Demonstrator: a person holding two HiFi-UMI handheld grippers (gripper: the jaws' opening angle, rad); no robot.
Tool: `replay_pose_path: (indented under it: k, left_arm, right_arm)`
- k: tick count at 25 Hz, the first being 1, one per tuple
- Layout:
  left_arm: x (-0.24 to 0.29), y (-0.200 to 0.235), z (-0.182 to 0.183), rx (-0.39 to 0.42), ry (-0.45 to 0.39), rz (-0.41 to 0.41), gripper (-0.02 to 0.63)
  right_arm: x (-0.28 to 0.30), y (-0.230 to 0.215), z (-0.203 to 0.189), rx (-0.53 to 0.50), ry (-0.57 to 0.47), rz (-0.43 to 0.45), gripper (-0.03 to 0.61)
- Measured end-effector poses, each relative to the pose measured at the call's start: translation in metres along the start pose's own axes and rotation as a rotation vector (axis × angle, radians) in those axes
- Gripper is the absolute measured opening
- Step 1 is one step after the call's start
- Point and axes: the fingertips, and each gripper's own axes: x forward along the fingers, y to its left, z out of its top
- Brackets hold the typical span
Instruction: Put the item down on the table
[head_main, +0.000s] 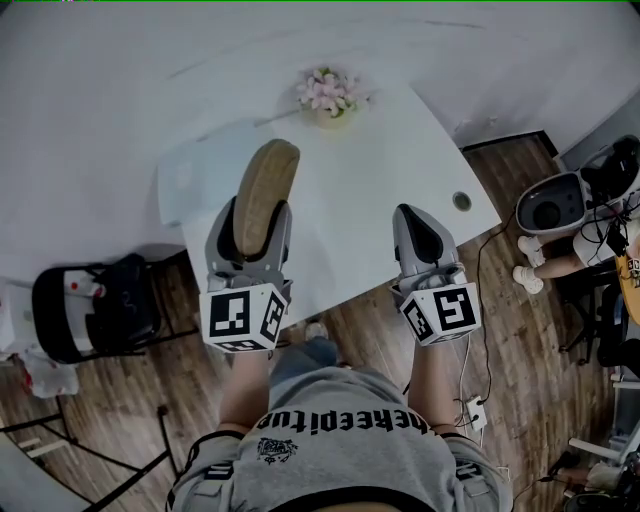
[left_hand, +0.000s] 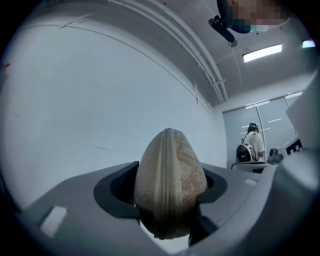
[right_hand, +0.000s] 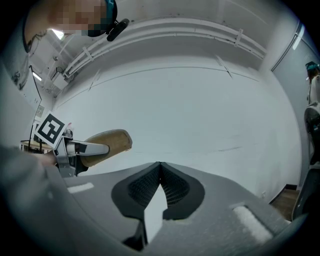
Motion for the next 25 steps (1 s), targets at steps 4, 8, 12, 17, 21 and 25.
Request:
replay_pose_path:
  k: [4,8,12,17,21,25]
  left_arm:
    - [0.017,0.005,-0.011,-0.004,0.028,-0.024,0.304]
    - [0.033,0.009,-0.027,-0.023,0.069,-0.05,0.304]
    - [0.05,0.014,-0.045,-0.032,0.112,-0.067,0.304]
    - [0.062,0.018,-0.071,-0.04,0.178,-0.085,0.304]
    - [0.073,0.022,-0.095,-0.046,0.234,-0.093,0.304]
    - [0.08,0.025,-0.12,-0.047,0.292,-0.102,0.304]
  right_arm:
    - [0.014,-0.005,-0.008,0.008,0.015,-0.016,-0.003]
    - [0.026,-0.011,-0.016,0.018,0.036,-0.038,-0.003]
    - [0.04,-0.016,-0.027,0.028,0.059,-0.048,-0.003]
    - [0.051,-0.018,-0.044,0.043,0.101,-0.053,-0.003]
    - [0.062,-0.019,-0.058,0.059,0.131,-0.054,-0.003]
    - [0.069,-0.019,-0.068,0.07,0.155,-0.058,-0.003]
